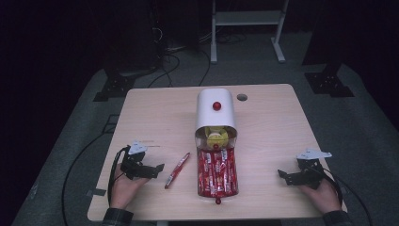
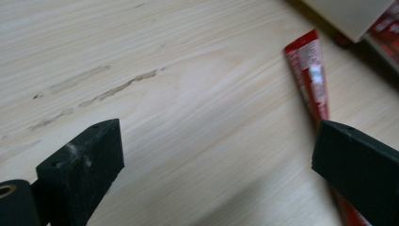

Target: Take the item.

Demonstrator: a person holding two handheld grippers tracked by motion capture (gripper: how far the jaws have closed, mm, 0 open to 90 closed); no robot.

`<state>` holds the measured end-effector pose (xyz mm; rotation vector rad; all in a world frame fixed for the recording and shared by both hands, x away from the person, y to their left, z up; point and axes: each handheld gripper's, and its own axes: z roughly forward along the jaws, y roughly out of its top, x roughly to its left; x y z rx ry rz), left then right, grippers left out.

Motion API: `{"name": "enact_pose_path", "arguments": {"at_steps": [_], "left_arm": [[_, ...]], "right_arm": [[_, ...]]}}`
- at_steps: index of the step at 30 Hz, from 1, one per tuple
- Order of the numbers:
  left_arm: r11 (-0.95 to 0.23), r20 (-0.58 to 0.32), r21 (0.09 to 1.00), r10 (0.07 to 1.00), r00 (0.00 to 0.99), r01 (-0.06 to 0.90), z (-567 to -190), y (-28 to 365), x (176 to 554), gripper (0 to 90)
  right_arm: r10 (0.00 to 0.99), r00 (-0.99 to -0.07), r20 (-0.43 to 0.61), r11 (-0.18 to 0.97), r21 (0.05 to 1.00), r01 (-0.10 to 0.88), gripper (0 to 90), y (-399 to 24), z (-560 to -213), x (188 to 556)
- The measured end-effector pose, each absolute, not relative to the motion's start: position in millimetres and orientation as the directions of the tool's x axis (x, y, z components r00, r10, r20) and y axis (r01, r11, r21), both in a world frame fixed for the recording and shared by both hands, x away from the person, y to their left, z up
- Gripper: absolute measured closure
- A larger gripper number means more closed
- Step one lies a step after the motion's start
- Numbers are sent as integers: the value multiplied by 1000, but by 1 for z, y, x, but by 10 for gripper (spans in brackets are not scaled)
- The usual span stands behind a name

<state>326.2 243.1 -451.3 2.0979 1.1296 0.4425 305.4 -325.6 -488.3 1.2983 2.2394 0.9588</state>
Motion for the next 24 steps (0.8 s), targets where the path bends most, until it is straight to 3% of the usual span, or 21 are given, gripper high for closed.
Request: {"name": "enact_pose_path", "arguments": {"at_steps": [24], "left_arm": [[-400, 26, 689, 847, 531, 604, -473, 267, 331, 0]], "right_arm": [[865, -502, 13, 341, 718, 606, 25, -326, -488, 305]]}}
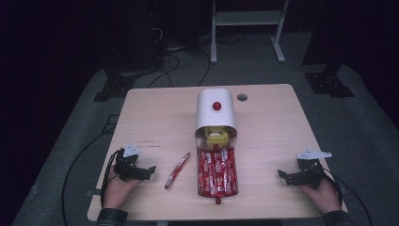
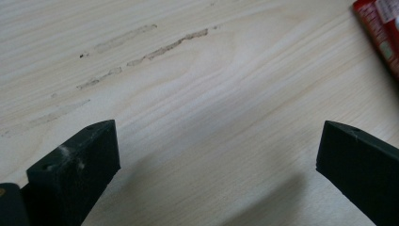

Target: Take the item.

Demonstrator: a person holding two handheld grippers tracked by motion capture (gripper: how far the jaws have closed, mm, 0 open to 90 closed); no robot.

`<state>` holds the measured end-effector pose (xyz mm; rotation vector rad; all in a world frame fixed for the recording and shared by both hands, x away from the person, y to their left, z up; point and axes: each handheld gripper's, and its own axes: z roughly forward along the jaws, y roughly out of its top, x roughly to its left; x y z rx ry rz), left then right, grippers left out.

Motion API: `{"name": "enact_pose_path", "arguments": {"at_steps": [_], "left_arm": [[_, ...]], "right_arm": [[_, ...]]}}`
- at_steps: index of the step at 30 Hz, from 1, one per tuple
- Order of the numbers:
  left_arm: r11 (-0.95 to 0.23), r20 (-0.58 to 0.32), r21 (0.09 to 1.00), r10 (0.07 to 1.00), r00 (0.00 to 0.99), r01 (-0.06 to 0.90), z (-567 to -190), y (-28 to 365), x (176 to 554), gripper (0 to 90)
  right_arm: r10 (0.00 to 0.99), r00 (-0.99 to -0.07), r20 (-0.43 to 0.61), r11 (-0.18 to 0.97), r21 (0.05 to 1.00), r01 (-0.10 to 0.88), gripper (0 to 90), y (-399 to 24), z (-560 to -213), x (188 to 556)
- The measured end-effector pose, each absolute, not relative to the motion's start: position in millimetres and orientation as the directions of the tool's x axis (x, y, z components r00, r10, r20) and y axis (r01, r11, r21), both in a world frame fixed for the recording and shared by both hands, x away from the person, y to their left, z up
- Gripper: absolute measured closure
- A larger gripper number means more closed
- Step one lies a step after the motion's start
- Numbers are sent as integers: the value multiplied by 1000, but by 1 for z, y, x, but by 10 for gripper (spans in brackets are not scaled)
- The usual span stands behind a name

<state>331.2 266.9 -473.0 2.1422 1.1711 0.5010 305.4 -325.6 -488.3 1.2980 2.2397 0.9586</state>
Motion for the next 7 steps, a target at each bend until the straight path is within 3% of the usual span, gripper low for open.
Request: {"name": "enact_pose_path", "arguments": {"at_steps": [7], "left_arm": [[-409, 21, 670, 845, 534, 620, -478, 267, 333, 0]], "right_arm": [[865, -502, 14, 341, 718, 607, 25, -326, -488, 305]]}}
